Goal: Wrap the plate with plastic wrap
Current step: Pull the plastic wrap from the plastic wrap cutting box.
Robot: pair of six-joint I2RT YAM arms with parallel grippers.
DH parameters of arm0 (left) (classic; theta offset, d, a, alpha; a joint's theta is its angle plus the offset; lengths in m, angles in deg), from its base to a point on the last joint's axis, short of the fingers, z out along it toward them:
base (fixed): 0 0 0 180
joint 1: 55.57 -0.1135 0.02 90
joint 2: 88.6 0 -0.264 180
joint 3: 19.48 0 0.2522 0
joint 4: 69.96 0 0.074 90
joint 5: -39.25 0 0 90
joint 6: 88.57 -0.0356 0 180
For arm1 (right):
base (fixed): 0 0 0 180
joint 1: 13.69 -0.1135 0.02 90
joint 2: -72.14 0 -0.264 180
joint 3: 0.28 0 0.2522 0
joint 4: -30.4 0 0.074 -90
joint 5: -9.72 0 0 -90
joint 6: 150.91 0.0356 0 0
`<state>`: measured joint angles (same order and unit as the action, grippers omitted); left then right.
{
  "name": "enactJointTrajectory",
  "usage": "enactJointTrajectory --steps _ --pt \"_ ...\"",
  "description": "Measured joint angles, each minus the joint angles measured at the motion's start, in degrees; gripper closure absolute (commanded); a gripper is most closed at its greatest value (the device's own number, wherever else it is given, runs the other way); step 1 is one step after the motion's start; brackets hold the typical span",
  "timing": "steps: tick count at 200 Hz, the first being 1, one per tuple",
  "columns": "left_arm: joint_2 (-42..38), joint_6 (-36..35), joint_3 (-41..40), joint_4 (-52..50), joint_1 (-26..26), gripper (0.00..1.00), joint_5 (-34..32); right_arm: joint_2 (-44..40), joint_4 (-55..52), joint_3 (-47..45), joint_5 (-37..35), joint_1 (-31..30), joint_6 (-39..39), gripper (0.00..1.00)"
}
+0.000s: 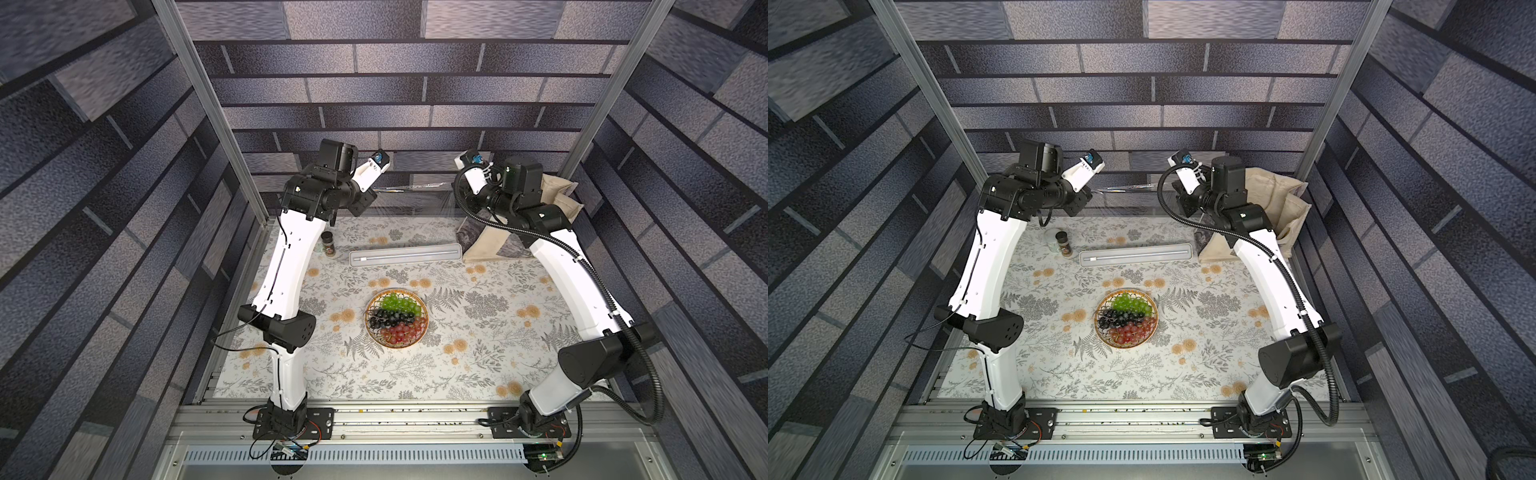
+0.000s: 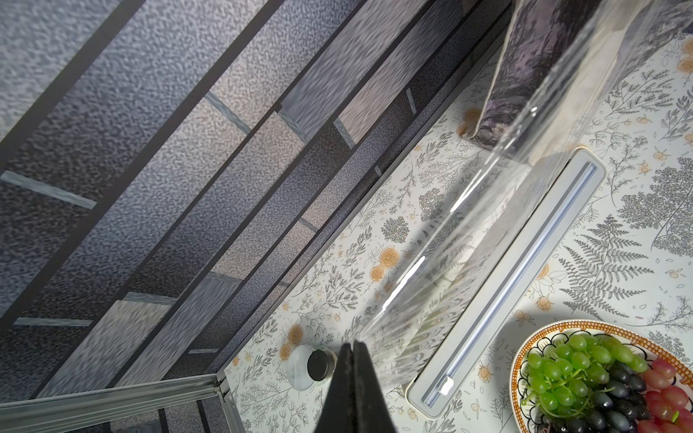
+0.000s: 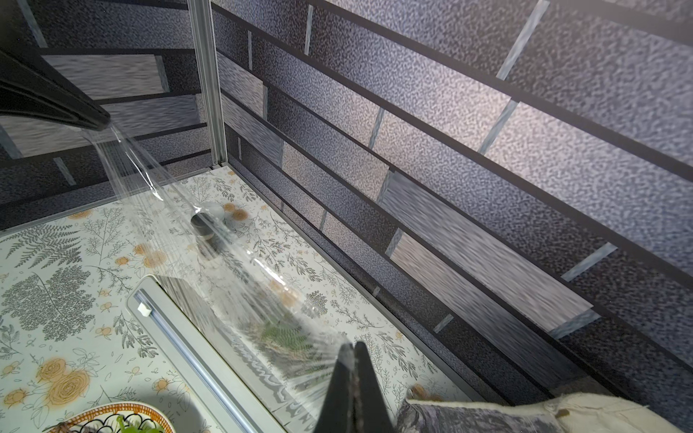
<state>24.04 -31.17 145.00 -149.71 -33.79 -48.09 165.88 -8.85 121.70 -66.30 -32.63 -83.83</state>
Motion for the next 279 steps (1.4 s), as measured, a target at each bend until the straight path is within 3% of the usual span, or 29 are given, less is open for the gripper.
enactJointTrajectory --steps 190,279 --pt "0.0 -0.22 0.0 0.81 0.15 1.0 -1.11 0.0 0.0 0.94 0.28 0.0 0.04 1.0" --pt "0.0 -0.13 -0.5 -0.13 0.15 1.0 -1.2 -0.22 0.35 -4.24 0.72 0.0 1.11 1.0"
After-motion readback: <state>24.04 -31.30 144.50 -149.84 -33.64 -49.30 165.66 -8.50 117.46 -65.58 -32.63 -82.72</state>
